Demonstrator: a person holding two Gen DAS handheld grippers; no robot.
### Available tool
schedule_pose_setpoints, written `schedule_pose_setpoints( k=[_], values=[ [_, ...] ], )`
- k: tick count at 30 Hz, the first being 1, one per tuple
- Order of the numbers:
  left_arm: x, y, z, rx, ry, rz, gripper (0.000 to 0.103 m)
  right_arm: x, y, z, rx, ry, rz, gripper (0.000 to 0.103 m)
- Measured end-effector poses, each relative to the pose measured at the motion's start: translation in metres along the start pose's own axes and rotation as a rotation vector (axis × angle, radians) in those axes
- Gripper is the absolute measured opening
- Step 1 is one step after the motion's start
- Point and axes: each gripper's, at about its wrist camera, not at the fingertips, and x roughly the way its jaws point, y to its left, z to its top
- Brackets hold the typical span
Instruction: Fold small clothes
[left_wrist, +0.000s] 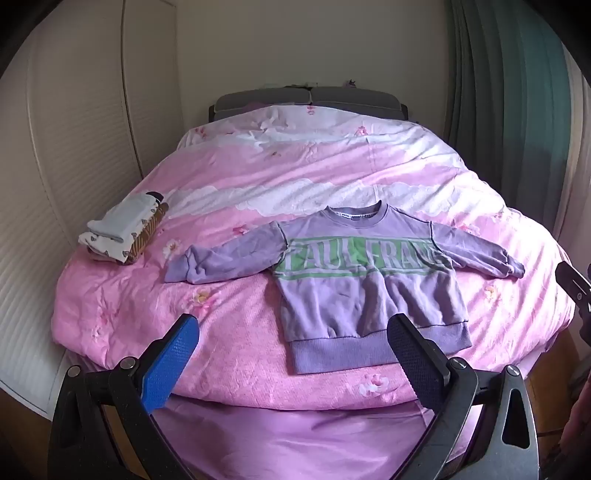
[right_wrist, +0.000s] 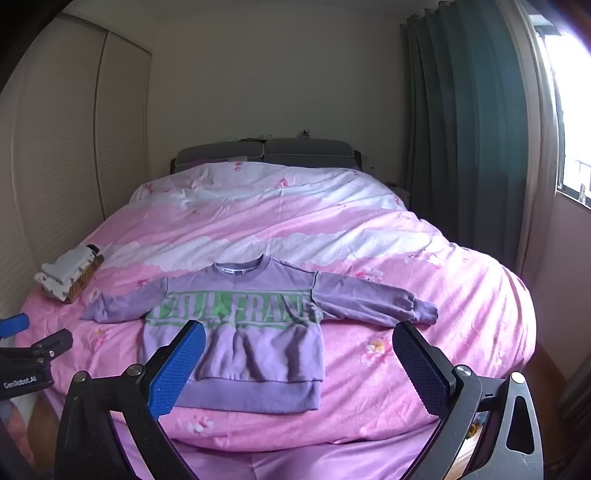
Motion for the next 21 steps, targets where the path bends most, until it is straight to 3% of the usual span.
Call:
schedule_pose_setpoints(
  k=[1,21],
  values=[
    [-0.0015,-0.0055,-0.0003,0.051,-0.019,0.033,0.103,-0.0007,-0.0004,0.0001,0.003,0.000,0.002,0.102],
    [-0.0079,-0.0050,-0.0072,0.017,-0.014,0.031,0.103,0.0001,-0.0015,-0.0010,0.002,0.024,-0.007,0.102]
  ],
)
